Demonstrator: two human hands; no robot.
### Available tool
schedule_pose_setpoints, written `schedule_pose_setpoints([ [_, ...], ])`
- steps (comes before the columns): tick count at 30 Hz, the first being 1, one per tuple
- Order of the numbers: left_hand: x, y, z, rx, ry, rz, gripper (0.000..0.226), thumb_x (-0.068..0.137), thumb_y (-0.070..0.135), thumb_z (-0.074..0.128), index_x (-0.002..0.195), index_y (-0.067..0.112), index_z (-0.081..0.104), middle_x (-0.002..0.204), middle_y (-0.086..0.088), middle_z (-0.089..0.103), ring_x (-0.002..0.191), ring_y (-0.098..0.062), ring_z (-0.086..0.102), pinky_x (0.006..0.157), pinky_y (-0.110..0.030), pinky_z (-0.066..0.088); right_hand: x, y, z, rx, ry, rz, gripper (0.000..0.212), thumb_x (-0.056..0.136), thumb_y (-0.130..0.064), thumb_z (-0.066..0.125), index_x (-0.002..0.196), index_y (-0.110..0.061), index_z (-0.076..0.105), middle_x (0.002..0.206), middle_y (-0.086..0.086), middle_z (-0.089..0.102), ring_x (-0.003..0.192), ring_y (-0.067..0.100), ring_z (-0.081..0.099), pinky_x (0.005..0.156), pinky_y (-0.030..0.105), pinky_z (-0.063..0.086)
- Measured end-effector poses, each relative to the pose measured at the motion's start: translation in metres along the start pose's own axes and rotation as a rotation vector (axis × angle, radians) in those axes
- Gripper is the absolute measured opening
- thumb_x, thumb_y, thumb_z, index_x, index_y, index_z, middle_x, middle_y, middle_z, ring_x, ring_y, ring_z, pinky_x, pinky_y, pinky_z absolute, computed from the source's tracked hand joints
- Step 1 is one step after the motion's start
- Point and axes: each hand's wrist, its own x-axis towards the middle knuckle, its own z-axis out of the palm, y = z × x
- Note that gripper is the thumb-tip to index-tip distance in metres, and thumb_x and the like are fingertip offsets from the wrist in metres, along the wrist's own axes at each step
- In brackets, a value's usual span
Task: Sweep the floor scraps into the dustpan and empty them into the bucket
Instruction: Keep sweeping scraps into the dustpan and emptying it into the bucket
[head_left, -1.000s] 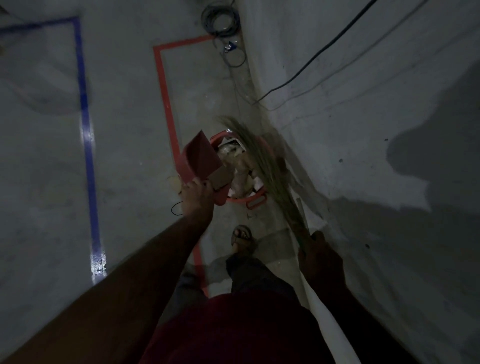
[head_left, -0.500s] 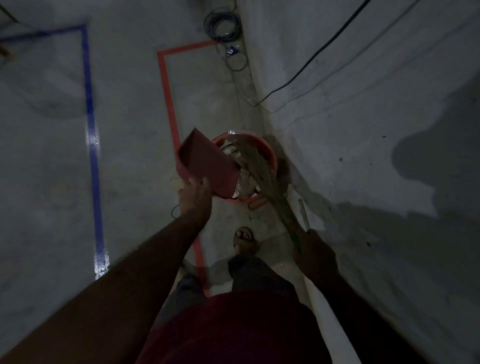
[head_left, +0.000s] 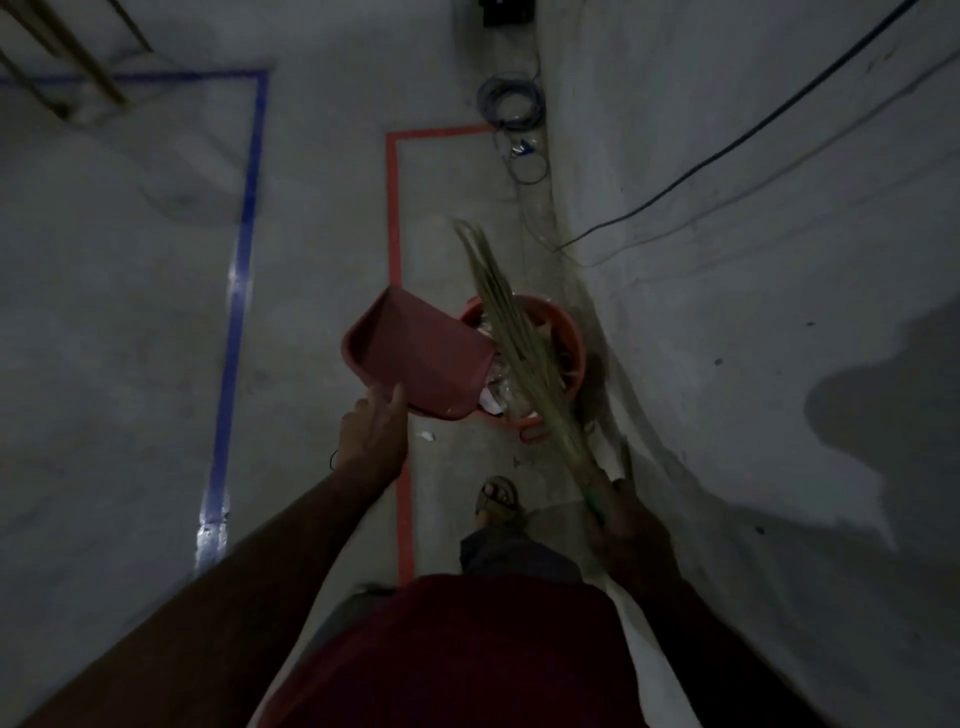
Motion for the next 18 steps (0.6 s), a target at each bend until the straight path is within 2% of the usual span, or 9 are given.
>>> schedule_pose_setpoints([
  [3,-0.030,-0.036,0.008,-0.065,0.057,-0.065,0.041,0.095,0.015,0.047,0.137,0.013,0.044,0.121,-0.016,0.052,0.095,-0.035,0.060,0.075,-0.043,0.046,0.006,-0.036,0.001,-0.065,-0.010,-0.118,0.067,0.095,-0.025,0.059,0.155,-0.031,0.029,0.107,0.009,0.060,0.091,0.032,0.061,0.070,0.046,0.055],
  [5,-0.054,-0.065,0.015,-0.071,0.094,-0.131,0.038,0.095,0.015,0.051,0.132,0.015,0.046,0.116,-0.013,0.053,0.090,-0.033,0.061,0.070,-0.040,0.043,0.008,-0.062,0.004,-0.117,0.000,-0.229,0.064,0.097,-0.030,0.052,0.155,-0.032,0.025,0.121,0.013,0.061,0.091,0.031,0.064,0.083,0.048,0.052],
  [6,-0.068,-0.080,0.018,-0.076,0.112,-0.172,0.037,0.095,0.015,0.052,0.132,0.015,0.047,0.115,-0.013,0.054,0.088,-0.033,0.061,0.068,-0.039,0.041,0.009,-0.077,0.005,-0.120,0.006,-0.280,0.063,0.095,-0.032,0.050,0.154,-0.032,0.027,0.124,0.014,0.061,0.091,0.031,0.064,0.082,0.043,0.052],
  [9,-0.110,-0.128,0.030,-0.119,0.146,-0.314,0.038,0.096,0.017,0.052,0.133,0.015,0.045,0.113,-0.013,0.055,0.086,-0.033,0.062,0.065,-0.039,0.034,0.009,-0.123,0.016,-0.135,-0.052,-0.384,0.063,0.094,-0.033,0.052,0.153,-0.027,0.030,0.125,0.012,0.058,0.086,0.028,0.063,0.061,0.028,0.046],
  [12,-0.156,-0.179,0.042,-0.180,0.187,-0.438,0.039,0.094,0.016,0.053,0.132,0.014,0.048,0.113,-0.014,0.055,0.086,-0.034,0.062,0.066,-0.040,0.041,0.005,-0.171,0.036,-0.177,-0.085,-0.509,0.060,0.098,-0.032,0.054,0.154,-0.025,0.031,0.132,0.010,0.054,0.076,0.022,0.063,0.053,0.029,0.047],
  [14,-0.187,-0.210,0.047,-0.194,0.213,-0.511,0.036,0.092,0.015,0.056,0.128,0.014,0.052,0.110,-0.013,0.057,0.084,-0.033,0.063,0.064,-0.040,0.042,0.000,-0.208,0.049,-0.185,-0.085,-0.591,0.058,0.098,-0.030,0.056,0.152,-0.025,0.036,0.120,0.011,0.056,0.070,0.022,0.062,0.051,0.029,0.047],
  [16,-0.216,-0.239,0.053,-0.226,0.247,-0.590,0.033,0.091,0.013,0.061,0.123,0.012,0.057,0.102,-0.013,0.059,0.077,-0.033,0.064,0.060,-0.037,0.039,-0.005,-0.244,0.065,-0.195,-0.114,-0.643,0.057,0.096,-0.029,0.059,0.150,-0.020,0.041,0.113,0.013,0.056,0.071,0.025,0.060,0.054,0.036,0.052],
  [18,-0.241,-0.267,0.061,-0.243,0.274,-0.662,0.031,0.090,0.014,0.064,0.120,0.012,0.057,0.096,-0.014,0.059,0.071,-0.033,0.062,0.058,-0.036,0.037,-0.009,-0.276,0.085,-0.251,-0.125,-0.692,0.058,0.095,-0.030,0.059,0.148,-0.015,0.044,0.102,0.013,0.058,0.066,0.027,0.058,0.051,0.037,0.048],
])
